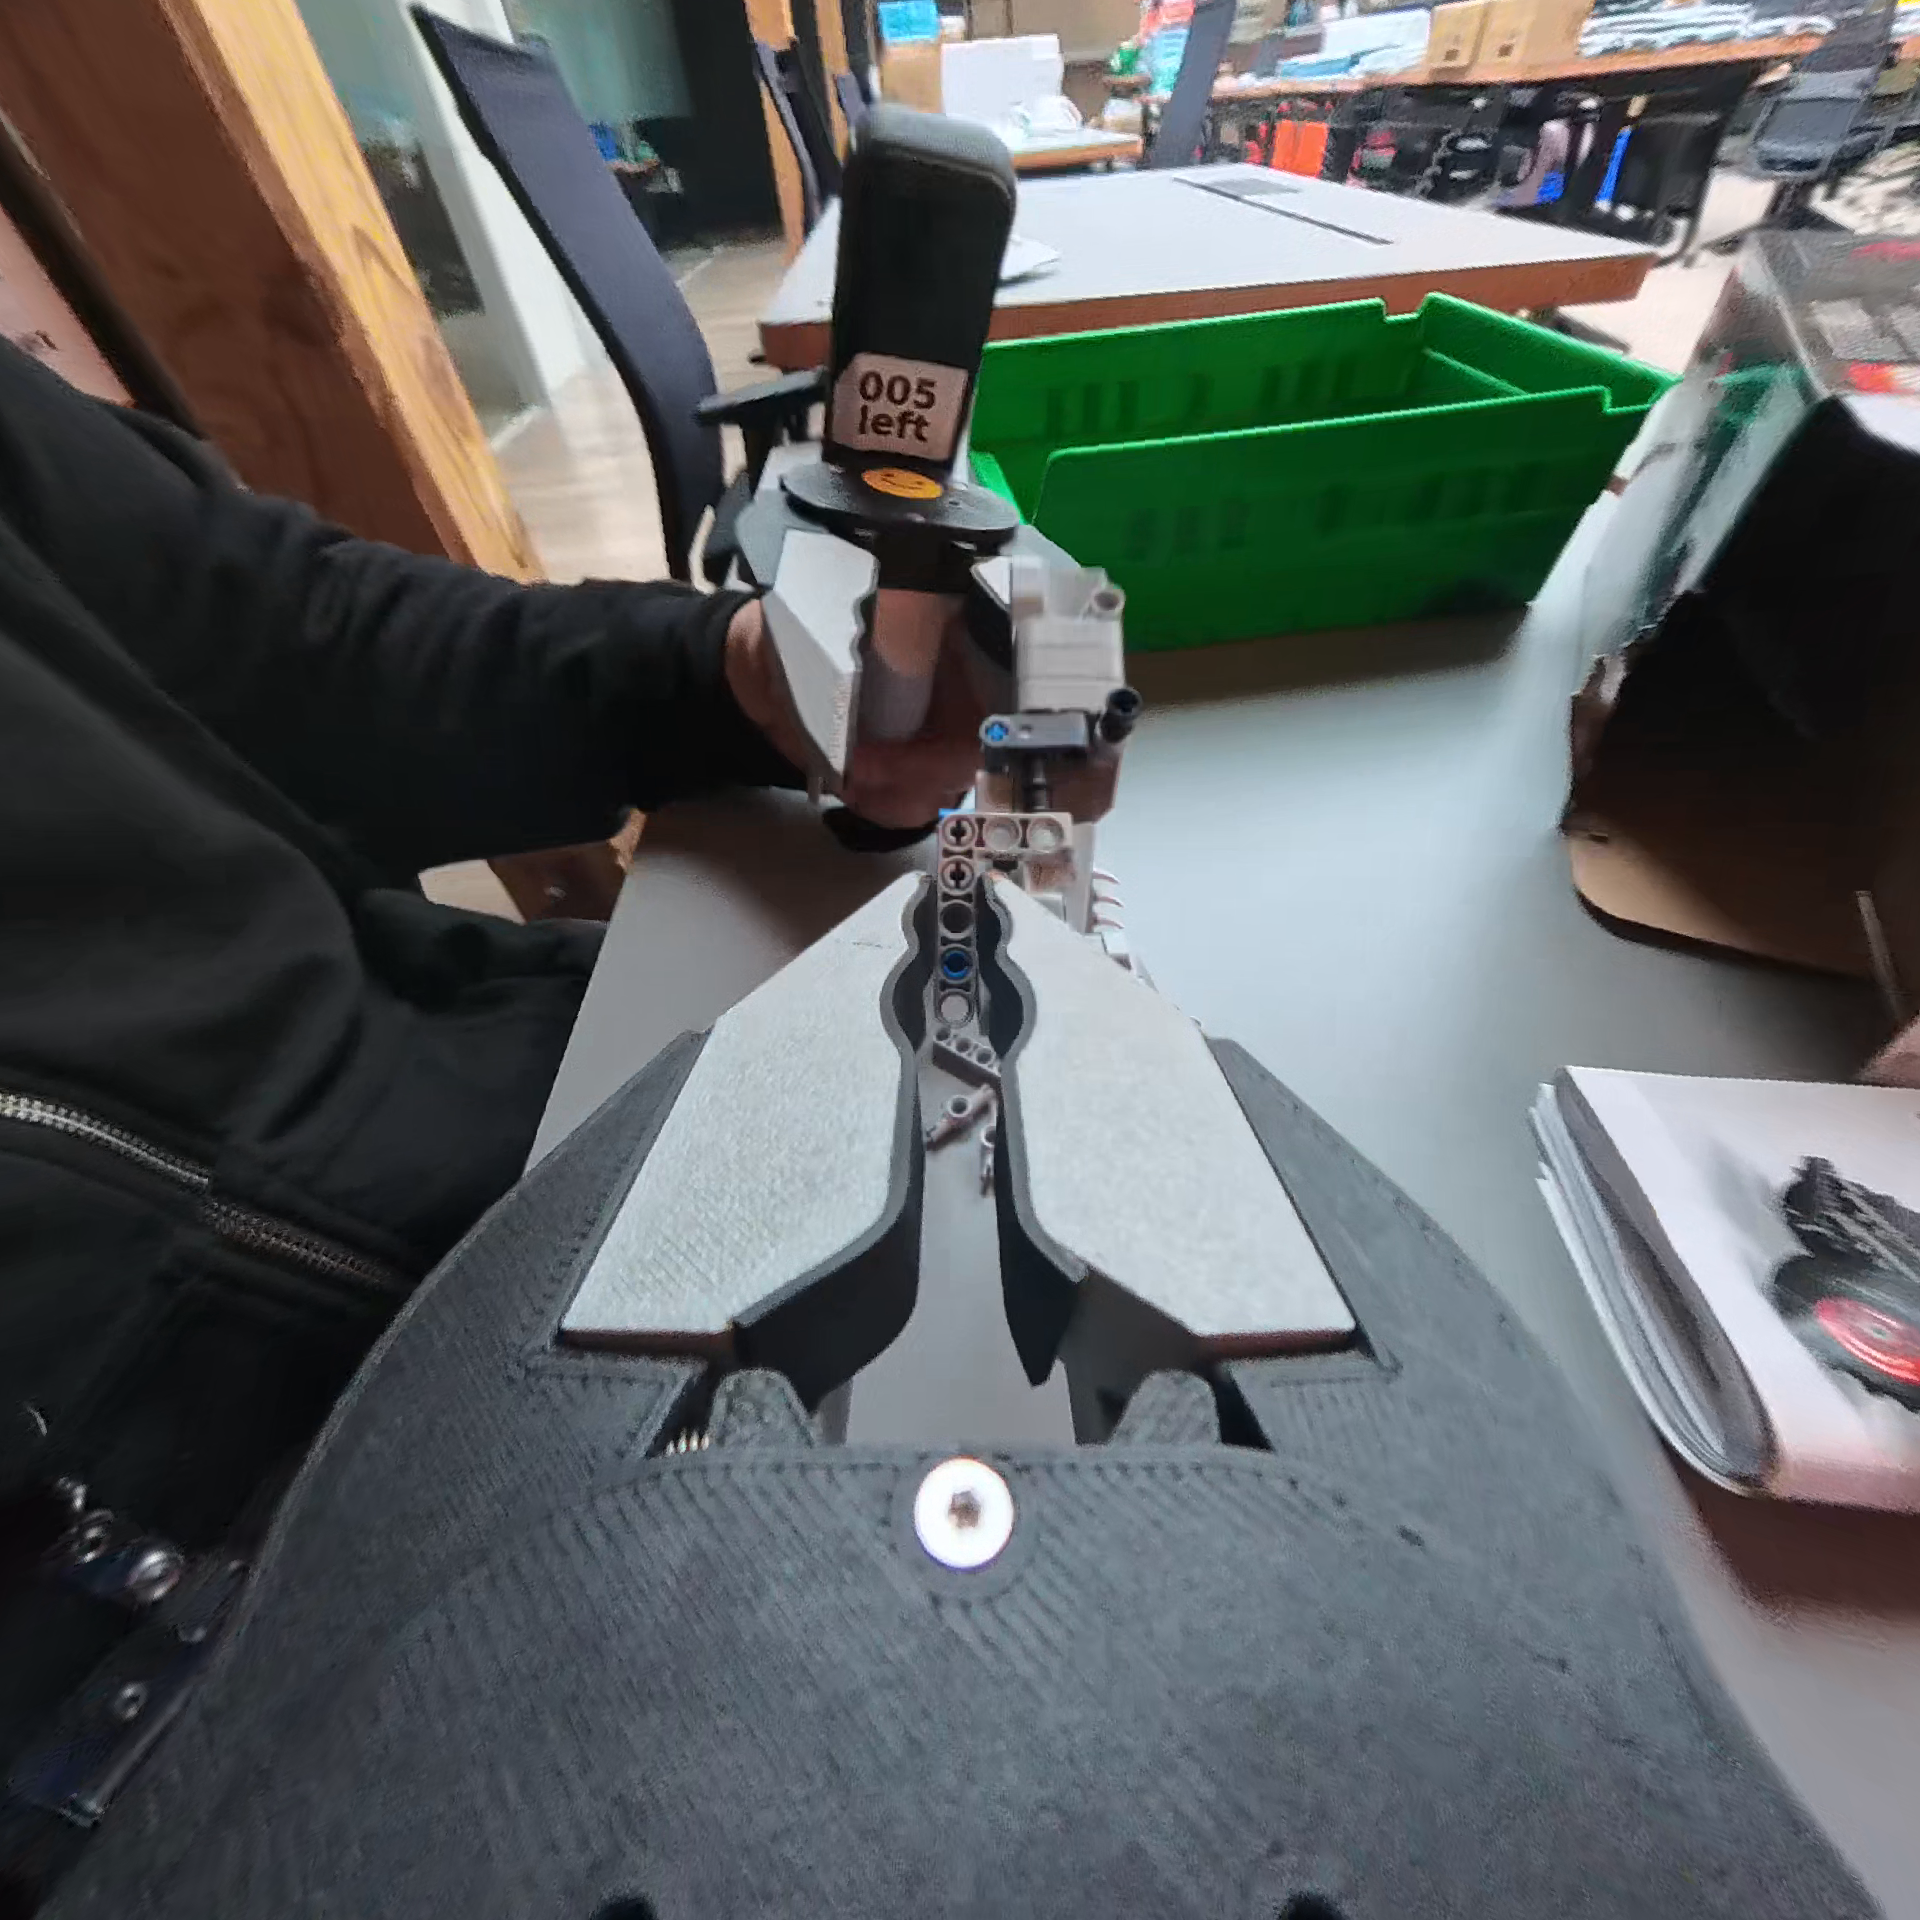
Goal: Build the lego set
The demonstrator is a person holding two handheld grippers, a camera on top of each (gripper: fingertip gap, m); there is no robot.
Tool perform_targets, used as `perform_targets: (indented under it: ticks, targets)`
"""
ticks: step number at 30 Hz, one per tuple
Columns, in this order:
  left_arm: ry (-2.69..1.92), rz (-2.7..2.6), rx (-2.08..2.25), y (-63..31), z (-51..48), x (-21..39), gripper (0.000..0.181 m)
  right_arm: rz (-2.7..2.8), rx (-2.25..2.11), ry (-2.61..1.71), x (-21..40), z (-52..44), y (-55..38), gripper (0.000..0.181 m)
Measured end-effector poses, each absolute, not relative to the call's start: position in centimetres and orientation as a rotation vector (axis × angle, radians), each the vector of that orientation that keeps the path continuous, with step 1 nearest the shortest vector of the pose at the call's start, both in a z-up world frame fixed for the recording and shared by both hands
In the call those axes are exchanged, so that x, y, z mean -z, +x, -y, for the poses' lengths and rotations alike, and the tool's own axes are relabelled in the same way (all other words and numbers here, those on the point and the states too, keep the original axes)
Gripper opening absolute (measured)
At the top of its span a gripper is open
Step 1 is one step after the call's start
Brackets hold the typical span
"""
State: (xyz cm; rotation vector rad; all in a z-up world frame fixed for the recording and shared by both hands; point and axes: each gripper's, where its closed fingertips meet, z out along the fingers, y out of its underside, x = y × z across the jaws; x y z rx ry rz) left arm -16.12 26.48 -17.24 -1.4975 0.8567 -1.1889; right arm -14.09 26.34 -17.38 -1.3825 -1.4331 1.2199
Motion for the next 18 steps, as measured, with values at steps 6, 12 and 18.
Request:
perform_targets:
  ticks: [6,12,18]
  targets:
    - [-1.541,-0.806,1.284,-16.5,-27.9,18.0,0.008,1.442,-1.257,-1.394,19.0,-27.2,-14.7,0.005]
    - [-1.595,-0.727,1.335,-16.1,-28.9,18.4,0.000,1.513,-1.124,-1.488,21.6,-28.1,-15.0,0.000]
    - [-1.580,-0.615,1.307,-17.9,-30.1,17.9,0.001,1.459,-0.843,-1.601,23.8,-31.1,-13.7,0.000]
